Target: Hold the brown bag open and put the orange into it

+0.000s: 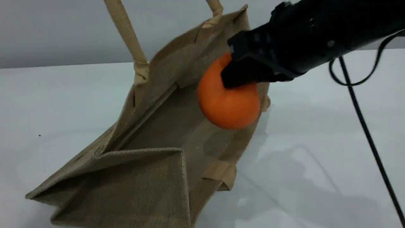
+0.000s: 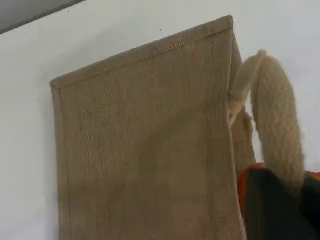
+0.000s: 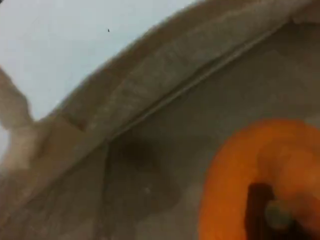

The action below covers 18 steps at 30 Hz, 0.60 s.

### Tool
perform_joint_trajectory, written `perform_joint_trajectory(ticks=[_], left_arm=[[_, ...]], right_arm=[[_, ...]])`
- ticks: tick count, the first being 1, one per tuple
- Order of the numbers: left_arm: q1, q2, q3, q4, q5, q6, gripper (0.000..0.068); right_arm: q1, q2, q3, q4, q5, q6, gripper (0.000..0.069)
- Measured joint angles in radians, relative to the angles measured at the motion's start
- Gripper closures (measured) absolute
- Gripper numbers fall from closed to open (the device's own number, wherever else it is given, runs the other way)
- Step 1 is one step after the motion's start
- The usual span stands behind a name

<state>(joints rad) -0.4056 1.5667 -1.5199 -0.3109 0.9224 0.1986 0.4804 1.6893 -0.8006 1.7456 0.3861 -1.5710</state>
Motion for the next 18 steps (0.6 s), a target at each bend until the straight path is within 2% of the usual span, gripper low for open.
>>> perform_joint_trajectory(ticks=[11, 18], left_arm=[[0.000, 0.000, 0.000, 0.001, 0.001, 0.003, 0.0589], [0.000, 0.000, 0.000, 0.002, 0.001, 0.005, 0.0589]], right_arm=[[0.001, 0.195, -0.162, -0.001, 0.074, 0.001, 0.0666], [0.048, 0.298, -0.253, -0.001, 0.072, 0.001, 0.0666]])
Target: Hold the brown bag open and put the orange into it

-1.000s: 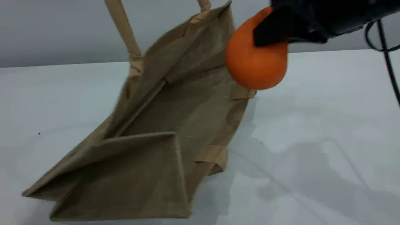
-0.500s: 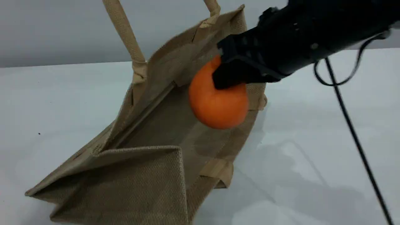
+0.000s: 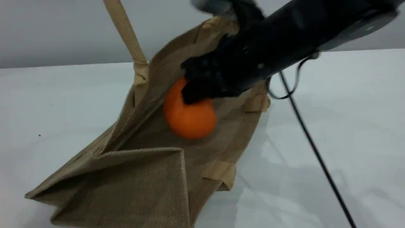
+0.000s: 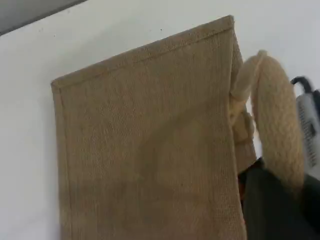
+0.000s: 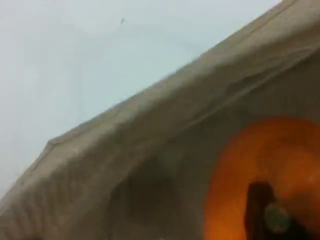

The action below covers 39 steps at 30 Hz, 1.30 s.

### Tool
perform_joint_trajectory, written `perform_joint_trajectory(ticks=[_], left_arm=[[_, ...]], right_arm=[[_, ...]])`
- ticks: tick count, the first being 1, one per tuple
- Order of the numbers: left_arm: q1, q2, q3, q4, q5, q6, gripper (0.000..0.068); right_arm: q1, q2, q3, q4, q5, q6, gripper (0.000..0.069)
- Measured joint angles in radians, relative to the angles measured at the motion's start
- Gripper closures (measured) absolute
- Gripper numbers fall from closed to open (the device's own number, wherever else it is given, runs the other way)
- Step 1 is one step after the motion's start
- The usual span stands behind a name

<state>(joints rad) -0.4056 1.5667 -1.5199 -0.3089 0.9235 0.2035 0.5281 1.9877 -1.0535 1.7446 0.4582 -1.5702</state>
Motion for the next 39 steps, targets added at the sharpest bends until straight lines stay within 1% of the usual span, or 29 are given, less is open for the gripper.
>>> perform_joint_trajectory(ticks=[5, 7, 10, 12, 14, 17, 20, 23, 24, 26, 31, 33, 37, 39], left_arm=[[0.000, 0.000, 0.000, 0.000, 0.007, 0.000, 0.0589], [0.000, 0.000, 0.000, 0.000, 0.008, 0.000, 0.0589], [0.000, 0.000, 0.000, 0.000, 0.008, 0.000, 0.0589], [0.000, 0.000, 0.000, 0.000, 0.008, 0.000, 0.0589], [0.000, 0.000, 0.000, 0.001, 0.008, 0.000, 0.0589], [0.000, 0.000, 0.000, 0.002, 0.009, 0.001, 0.0589], [0.000, 0.000, 0.000, 0.002, 0.009, 0.003, 0.0589], [0.000, 0.000, 0.000, 0.020, 0.012, 0.004, 0.0589], [0.000, 0.000, 0.000, 0.025, 0.013, 0.004, 0.0589], [0.000, 0.000, 0.000, 0.025, 0.009, 0.004, 0.0589], [0.000, 0.006, 0.000, 0.031, 0.007, 0.005, 0.0589], [0.000, 0.014, 0.000, 0.053, 0.005, 0.005, 0.0589], [0.000, 0.020, 0.001, 0.054, 0.002, 0.005, 0.0589], [0.000, 0.021, 0.001, 0.054, -0.016, 0.005, 0.0589]], right_arm=[[0.045, 0.043, -0.050, -0.001, -0.031, 0.000, 0.0666], [0.051, 0.055, -0.065, 0.001, -0.055, 0.000, 0.0666], [0.051, 0.075, -0.072, 0.000, -0.058, 0.000, 0.0666], [0.051, 0.077, -0.072, 0.000, -0.058, 0.000, 0.0657], [0.051, 0.077, -0.072, 0.000, -0.057, 0.000, 0.0633], [0.051, 0.077, -0.072, 0.000, -0.057, 0.000, 0.0549], [0.051, 0.077, -0.072, 0.001, -0.034, 0.000, 0.0406], [0.051, 0.075, -0.072, 0.001, -0.002, 0.000, 0.0287], [0.051, 0.075, -0.072, 0.001, 0.002, 0.000, 0.0258], [0.051, 0.072, -0.072, 0.001, 0.003, 0.000, 0.0228], [0.042, 0.035, -0.072, -0.027, -0.022, 0.023, 0.0218], [0.028, 0.009, -0.070, -0.094, -0.038, 0.085, 0.0218], [-0.020, -0.068, -0.050, -0.286, -0.025, 0.249, 0.0218], [-0.053, -0.110, -0.030, -0.383, -0.005, 0.335, 0.0218]])
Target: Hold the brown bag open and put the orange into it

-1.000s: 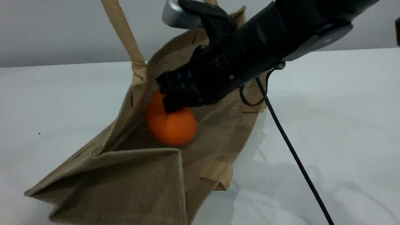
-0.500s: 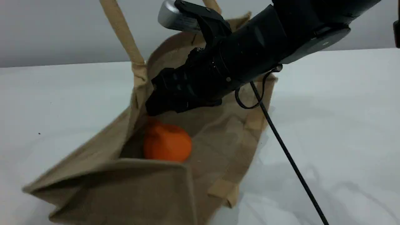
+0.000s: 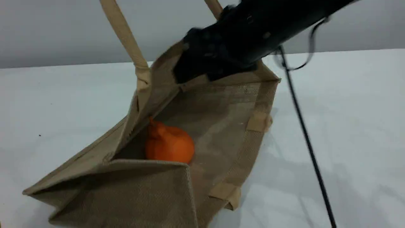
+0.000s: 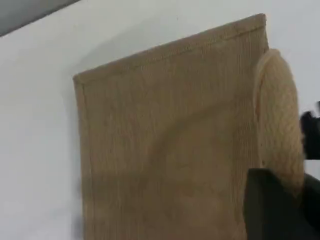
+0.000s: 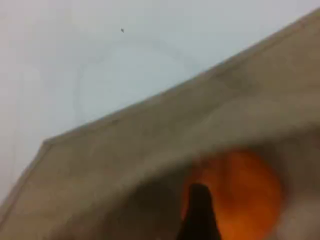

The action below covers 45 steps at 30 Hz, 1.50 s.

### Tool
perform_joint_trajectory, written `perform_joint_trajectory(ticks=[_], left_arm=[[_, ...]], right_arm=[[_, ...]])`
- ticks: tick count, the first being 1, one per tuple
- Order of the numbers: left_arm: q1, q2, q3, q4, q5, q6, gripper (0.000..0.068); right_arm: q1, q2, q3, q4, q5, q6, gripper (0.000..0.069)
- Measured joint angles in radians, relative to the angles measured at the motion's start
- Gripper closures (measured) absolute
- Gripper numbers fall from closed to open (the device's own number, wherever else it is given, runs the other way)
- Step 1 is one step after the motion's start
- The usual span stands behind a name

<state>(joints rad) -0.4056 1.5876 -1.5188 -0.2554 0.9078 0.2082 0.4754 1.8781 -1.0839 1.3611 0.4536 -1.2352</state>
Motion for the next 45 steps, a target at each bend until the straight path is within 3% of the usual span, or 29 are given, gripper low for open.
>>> perform_joint_trajectory(ticks=[9, 19, 25, 29, 33, 37, 45], left_arm=[[-0.006, 0.072, 0.026, -0.002, -0.010, 0.036, 0.0589], [-0.016, 0.075, 0.276, -0.015, -0.253, 0.050, 0.0583], [-0.016, 0.077, 0.450, -0.083, -0.409, 0.050, 0.0575], [-0.016, 0.091, 0.501, -0.114, -0.490, 0.051, 0.0569], [-0.016, 0.139, 0.502, -0.114, -0.499, 0.053, 0.0552], [-0.016, 0.182, 0.502, -0.113, -0.500, 0.053, 0.0481], [-0.016, 0.186, 0.500, -0.113, -0.478, 0.053, 0.0195]], right_arm=[[-0.128, -0.218, 0.014, -0.330, 0.233, 0.305, 0.0218], [-0.149, -0.459, 0.014, -0.723, 0.371, 0.674, 0.0218], [-0.149, -0.607, 0.014, -0.974, 0.449, 0.897, 0.0218], [-0.149, -0.704, 0.014, -1.117, 0.513, 1.017, 0.0218], [-0.149, -0.810, 0.014, -1.252, 0.590, 1.115, 0.0218], [-0.149, -0.909, 0.014, -1.346, 0.657, 1.174, 0.0218], [-0.149, -1.078, 0.014, -1.412, 0.773, 1.225, 0.0218]])
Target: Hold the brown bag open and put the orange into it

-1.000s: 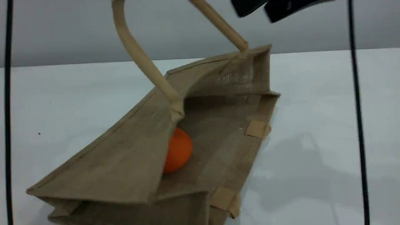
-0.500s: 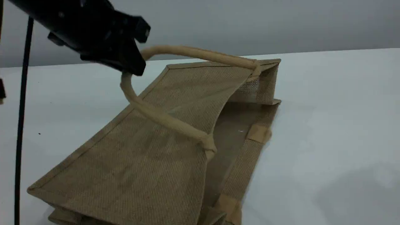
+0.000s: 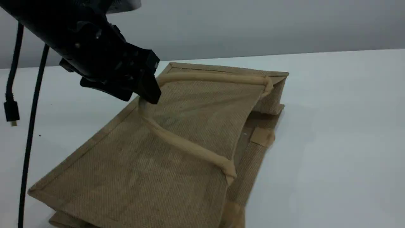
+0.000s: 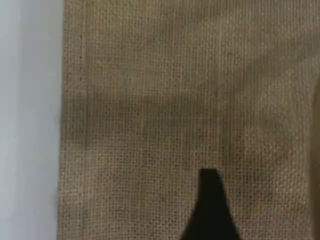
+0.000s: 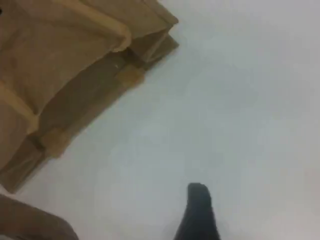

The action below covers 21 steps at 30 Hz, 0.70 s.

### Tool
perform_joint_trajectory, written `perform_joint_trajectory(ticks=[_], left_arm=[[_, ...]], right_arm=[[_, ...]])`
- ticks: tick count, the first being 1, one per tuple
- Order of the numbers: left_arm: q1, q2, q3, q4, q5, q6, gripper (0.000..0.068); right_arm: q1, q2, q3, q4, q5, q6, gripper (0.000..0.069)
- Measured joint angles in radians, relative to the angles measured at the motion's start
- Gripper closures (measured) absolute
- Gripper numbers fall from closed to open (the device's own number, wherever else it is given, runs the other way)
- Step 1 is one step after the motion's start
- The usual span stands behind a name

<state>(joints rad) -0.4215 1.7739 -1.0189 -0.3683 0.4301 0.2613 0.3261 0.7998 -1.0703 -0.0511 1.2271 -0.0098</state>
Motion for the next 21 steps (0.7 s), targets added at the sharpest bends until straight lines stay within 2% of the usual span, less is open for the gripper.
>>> perform_joint_trajectory(ticks=[4, 9, 14, 21], left_arm=[[0.000, -0.001, 0.000, -0.029, 0.001, 0.001, 0.0125], [0.000, -0.001, -0.001, -0.131, 0.014, 0.088, 0.0116], [0.000, -0.001, -0.001, -0.306, 0.018, 0.279, 0.0116], [0.000, -0.001, -0.001, -0.600, 0.060, 0.585, 0.0116]], right_arm=[[0.000, -0.077, 0.000, -0.003, -0.002, 0.010, 0.0218], [0.000, -0.179, 0.005, -0.010, -0.003, 0.025, 0.0218], [0.000, -0.261, 0.005, -0.056, -0.003, 0.055, 0.0218], [0.000, -0.276, 0.006, -0.055, -0.004, 0.055, 0.0218]])
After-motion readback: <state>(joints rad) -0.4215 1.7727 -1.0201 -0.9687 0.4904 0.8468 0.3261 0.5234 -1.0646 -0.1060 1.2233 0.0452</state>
